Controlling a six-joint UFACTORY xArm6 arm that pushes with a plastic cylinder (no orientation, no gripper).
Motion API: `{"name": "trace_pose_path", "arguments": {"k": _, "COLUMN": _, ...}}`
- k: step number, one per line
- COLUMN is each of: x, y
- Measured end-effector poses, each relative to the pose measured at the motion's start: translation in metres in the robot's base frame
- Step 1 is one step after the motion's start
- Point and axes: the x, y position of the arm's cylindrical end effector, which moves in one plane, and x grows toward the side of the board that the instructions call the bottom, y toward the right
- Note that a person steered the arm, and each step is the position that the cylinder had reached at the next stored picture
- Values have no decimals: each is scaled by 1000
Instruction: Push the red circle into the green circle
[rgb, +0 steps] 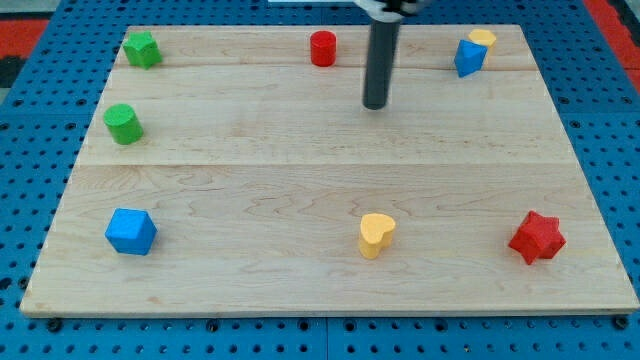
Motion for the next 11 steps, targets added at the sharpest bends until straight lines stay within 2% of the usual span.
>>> {"name": "trace_pose_path", "arguments": {"k": 2, "x": -71, "y": -16}}
{"name": "trace_pose_path", "arguments": {"k": 3, "x": -98, "y": -16}}
{"name": "trace_pose_path", "arguments": {"k": 4, "x": -116, "y": -42}}
{"name": "trace_pose_path", "arguments": {"k": 5, "x": -103, "y": -126}}
{"name": "trace_pose_path", "arguments": {"k": 6, "x": -82, "y": -186}}
{"name": "trace_pose_path", "arguments": {"k": 7, "x": -87, "y": -186}}
{"name": "trace_pose_path", "arguments": {"k": 9, "x": -28, "y": -259}}
{"name": "trace_pose_path", "arguments": {"k": 11, "x": -27, "y": -269}}
